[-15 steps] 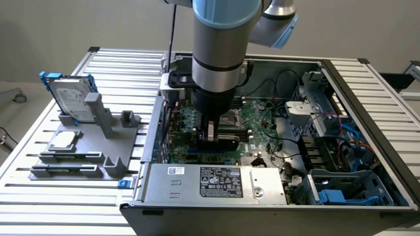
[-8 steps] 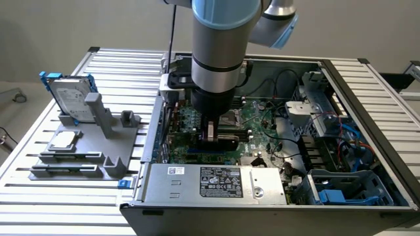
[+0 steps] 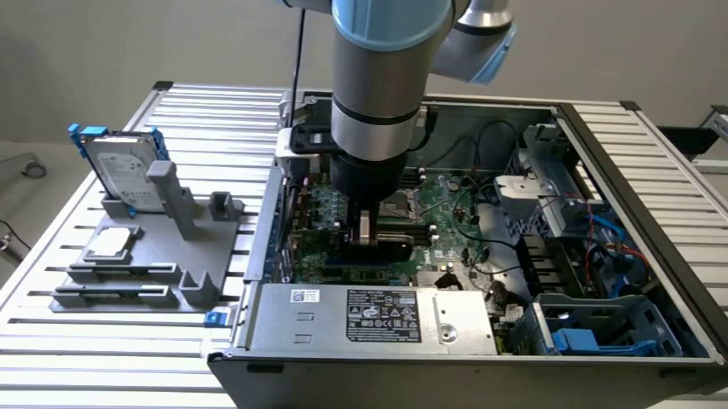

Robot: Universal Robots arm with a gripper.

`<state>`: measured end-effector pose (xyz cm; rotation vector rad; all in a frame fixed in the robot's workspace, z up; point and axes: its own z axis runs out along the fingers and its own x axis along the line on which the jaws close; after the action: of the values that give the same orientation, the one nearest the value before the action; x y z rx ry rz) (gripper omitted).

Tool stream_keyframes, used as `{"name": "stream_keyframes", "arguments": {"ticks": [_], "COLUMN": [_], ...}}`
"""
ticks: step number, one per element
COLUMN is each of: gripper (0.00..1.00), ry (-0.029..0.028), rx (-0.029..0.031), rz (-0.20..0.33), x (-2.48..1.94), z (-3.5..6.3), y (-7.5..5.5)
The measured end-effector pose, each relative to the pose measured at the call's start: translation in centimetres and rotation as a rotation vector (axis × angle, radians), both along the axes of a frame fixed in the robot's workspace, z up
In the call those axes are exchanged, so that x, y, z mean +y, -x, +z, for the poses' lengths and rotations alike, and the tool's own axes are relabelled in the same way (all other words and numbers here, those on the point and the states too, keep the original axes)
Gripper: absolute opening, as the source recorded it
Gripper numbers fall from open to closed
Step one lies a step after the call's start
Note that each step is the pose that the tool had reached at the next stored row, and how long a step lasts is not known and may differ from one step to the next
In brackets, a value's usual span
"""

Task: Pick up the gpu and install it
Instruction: 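Insert the gpu into the slot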

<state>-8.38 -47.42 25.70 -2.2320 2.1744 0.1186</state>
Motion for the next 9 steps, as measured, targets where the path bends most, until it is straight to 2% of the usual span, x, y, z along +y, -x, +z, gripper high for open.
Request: {"name": "stream_keyframes", "arguments": {"ticks": [9], "gripper": [0.27], "ry": [-0.0002], "rx": [-0.0001], "rz": [0.0], "x": [0.01], "z": [-0.1], "y": [0.05]}}
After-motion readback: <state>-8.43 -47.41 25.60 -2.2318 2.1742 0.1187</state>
